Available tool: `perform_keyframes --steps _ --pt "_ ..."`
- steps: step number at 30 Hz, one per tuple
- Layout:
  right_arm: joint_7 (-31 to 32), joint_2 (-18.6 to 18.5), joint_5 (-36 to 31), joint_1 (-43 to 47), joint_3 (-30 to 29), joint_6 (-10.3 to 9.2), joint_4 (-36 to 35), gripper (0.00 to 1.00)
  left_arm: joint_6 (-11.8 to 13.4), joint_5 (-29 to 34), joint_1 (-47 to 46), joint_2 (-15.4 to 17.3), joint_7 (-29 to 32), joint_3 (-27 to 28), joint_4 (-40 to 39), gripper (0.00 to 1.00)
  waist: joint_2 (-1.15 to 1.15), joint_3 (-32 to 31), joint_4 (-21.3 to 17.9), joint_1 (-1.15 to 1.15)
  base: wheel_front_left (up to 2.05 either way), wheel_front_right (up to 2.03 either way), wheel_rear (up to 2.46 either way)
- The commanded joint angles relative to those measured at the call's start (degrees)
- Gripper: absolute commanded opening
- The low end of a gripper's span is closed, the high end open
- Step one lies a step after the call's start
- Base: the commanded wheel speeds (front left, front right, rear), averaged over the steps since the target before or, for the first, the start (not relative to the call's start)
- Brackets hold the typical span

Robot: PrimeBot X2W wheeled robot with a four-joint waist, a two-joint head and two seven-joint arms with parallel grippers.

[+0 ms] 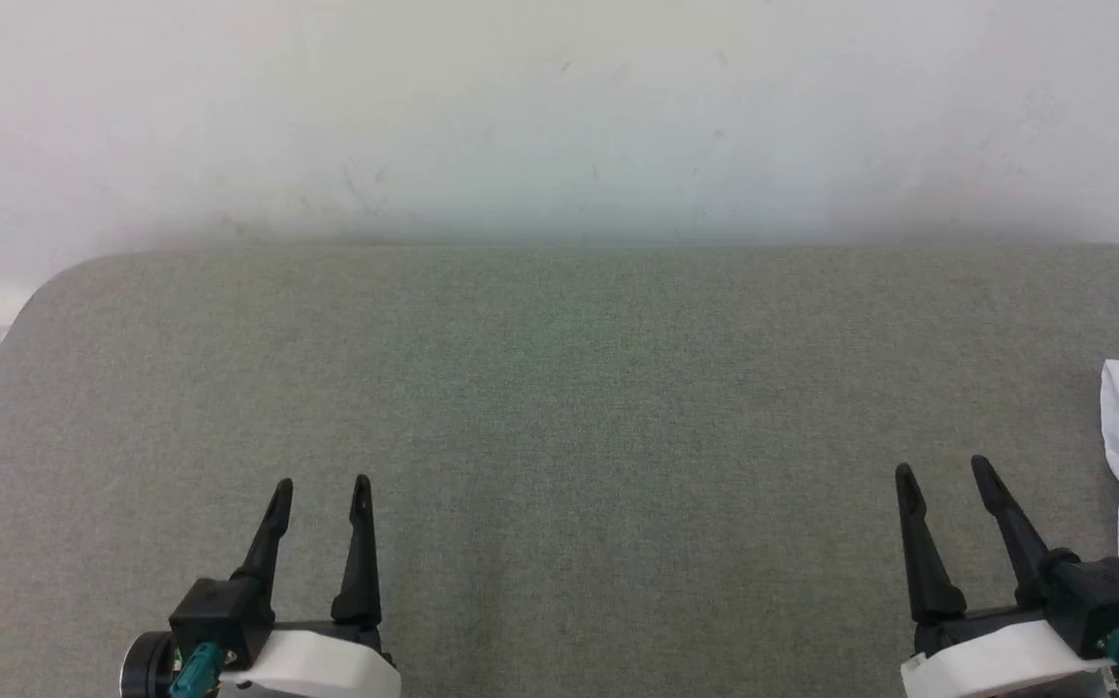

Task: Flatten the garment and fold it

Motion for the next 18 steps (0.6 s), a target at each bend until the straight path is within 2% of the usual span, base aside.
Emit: perform_keyframes --steps 1,16,17,18 --pt "-0.4 0.3 0.3 0.2 0.2 -0.12 0.2 1.00 0.2 0.4 0.6 0.0 -0.3 -0.1 -0.1 1.00 0.00 -0.1 0.0 0.00 0.00 0.00 0.00" --pt "-0.7 0.4 1.1 -0.3 0.2 -0.12 0.1 1.00 -0.2 -0.1 0.9 0.0 -0.3 -0.7 -0.5 1.00 0.00 -0.4 -0.2 0.00 0.00 0.00 0.00" --pt "-0.7 0.4 1.1 -0.3 0.2 -0.12 0.1 0.00 -0.4 -0.3 0.9 0.0 -0.3 -0.8 -0.3 0.00 0.00 -0.4 -0.2 0.00 0.00 0.00 0.00" --pt "-0.3 0.1 0.9 0.0 0.2 0.00 0.2 0.00 -0.2 -0.3 0.1 0.0 0.1 -0.7 -0.3 0.00 0.00 -0.4 -0.2 0.00 0.00 0.00 0.00"
